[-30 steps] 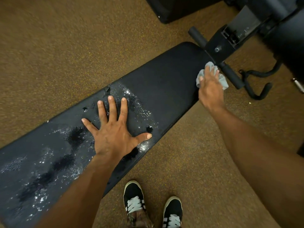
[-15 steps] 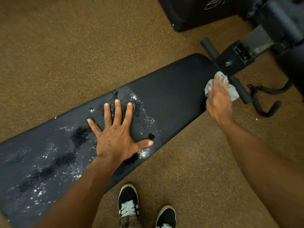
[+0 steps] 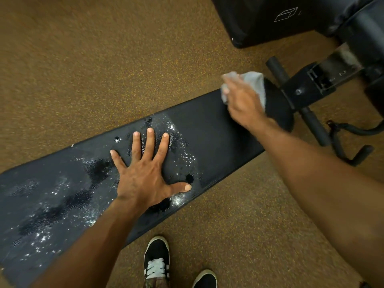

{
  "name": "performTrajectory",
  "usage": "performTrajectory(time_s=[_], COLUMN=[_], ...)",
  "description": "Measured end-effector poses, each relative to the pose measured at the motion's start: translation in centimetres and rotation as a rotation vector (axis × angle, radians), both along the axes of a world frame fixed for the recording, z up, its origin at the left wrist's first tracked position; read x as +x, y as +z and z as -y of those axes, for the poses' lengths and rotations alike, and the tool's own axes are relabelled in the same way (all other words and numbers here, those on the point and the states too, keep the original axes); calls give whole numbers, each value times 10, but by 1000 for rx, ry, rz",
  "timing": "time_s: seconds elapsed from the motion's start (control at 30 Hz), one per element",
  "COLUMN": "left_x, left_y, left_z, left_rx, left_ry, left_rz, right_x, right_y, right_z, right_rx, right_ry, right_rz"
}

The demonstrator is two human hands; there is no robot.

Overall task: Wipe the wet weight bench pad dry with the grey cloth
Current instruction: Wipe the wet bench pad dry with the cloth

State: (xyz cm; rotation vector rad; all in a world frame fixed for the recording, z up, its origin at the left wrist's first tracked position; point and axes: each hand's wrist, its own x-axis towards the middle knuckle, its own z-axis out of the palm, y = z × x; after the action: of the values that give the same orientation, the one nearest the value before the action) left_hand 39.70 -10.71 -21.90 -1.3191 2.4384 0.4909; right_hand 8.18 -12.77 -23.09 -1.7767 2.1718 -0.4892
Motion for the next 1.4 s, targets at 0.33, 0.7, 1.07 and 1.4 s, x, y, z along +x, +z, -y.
performTrajectory(time_s=[0.33,0.7,1.07,1.4], left_x=[-1,1,0,4], left_y=[-2,-2,1,1], left_z=[0,0,5,7], left_rx=[-6,-10,45,46], left_ry=[18,23,15,24], left_rz=[-22,-39,-14,-91], right_x=[148,92,140,208], right_y=[-6,8,4,0], right_z=[-72,-141,-203,-202], right_rx=[25,139,130,159], right_ry=[248,70,204,162], right_rz=[-27,-49,-16,52])
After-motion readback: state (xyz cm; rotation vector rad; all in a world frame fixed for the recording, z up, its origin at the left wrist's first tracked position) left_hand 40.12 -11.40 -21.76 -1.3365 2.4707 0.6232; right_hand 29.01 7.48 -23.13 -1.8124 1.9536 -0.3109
